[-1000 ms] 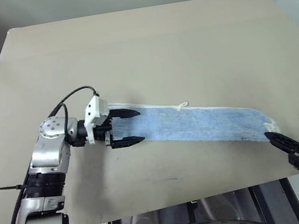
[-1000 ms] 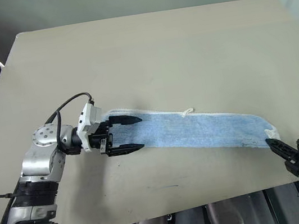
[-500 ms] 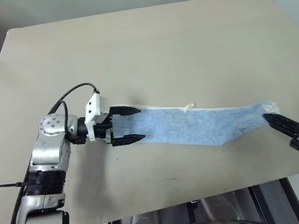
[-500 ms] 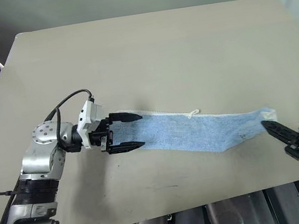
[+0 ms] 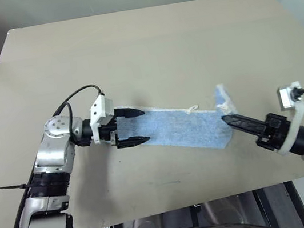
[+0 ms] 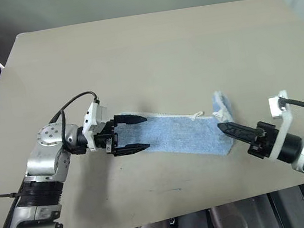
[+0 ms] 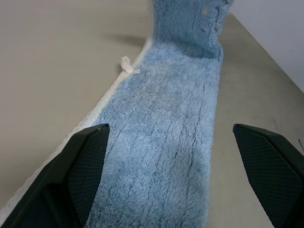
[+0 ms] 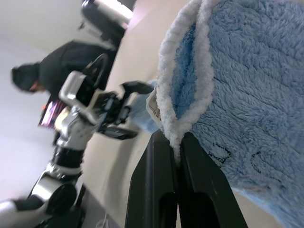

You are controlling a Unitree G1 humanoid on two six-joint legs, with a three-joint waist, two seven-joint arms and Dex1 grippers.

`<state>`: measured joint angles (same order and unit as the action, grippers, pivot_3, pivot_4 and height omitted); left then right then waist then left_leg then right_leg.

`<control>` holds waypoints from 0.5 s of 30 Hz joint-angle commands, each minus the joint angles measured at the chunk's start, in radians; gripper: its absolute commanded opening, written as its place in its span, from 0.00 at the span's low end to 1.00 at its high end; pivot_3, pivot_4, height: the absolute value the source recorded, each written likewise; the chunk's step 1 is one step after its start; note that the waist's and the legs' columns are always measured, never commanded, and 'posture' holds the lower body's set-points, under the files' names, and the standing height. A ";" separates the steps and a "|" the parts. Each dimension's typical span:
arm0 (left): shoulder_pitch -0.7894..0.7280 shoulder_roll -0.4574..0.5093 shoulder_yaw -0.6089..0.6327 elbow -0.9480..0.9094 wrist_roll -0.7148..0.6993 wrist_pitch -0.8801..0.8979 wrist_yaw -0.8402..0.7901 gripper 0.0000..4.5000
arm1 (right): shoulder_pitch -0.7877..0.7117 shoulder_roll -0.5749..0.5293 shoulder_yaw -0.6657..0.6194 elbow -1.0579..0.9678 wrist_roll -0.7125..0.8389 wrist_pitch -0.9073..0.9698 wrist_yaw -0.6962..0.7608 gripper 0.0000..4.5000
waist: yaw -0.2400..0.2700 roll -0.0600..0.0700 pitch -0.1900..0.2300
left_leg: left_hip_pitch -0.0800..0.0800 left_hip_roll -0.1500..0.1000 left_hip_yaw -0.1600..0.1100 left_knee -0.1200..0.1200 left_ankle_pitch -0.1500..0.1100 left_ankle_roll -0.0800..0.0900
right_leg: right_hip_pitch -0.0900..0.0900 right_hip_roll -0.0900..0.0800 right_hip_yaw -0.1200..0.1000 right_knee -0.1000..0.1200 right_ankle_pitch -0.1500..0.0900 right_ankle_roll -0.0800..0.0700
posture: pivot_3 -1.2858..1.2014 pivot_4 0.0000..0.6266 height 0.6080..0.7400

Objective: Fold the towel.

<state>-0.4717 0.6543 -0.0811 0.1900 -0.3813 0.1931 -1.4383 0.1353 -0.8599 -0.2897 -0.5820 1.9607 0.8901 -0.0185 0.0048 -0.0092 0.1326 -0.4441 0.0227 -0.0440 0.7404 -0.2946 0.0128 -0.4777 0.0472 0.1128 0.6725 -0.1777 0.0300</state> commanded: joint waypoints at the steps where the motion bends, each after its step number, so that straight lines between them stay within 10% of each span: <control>1: -0.018 0.000 0.006 0.005 0.004 -0.027 -0.005 1.00 | -0.050 -0.020 0.068 0.008 0.009 -0.004 -0.007 0.01 | 0.001 0.000 0.000 | 0.000 0.000 0.000 0.000 0.000 0.000 | 0.000 0.000 0.000 0.000 0.000 0.000 | 0.52 0.24 0.72; 15: -0.062 -0.004 0.001 0.071 0.027 -0.070 -0.017 1.00 | -0.202 0.151 0.355 0.196 -0.256 0.029 -0.014 0.01 | 0.000 0.000 0.000 | 0.000 0.001 0.001 0.002 0.000 0.000 | -0.001 0.000 -0.001 0.003 0.003 -0.002 | 0.52 0.24 0.72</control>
<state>-0.5179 0.6482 -0.0835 0.2659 -0.3596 0.1457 -1.4423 -0.0561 -0.7167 0.0647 -0.3985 1.7403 0.9159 -0.0396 0.0044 -0.0095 0.1325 -0.4441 0.0236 -0.0436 0.7434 -0.2944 0.0130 -0.4785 0.0471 0.1121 0.6752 -0.1748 0.0277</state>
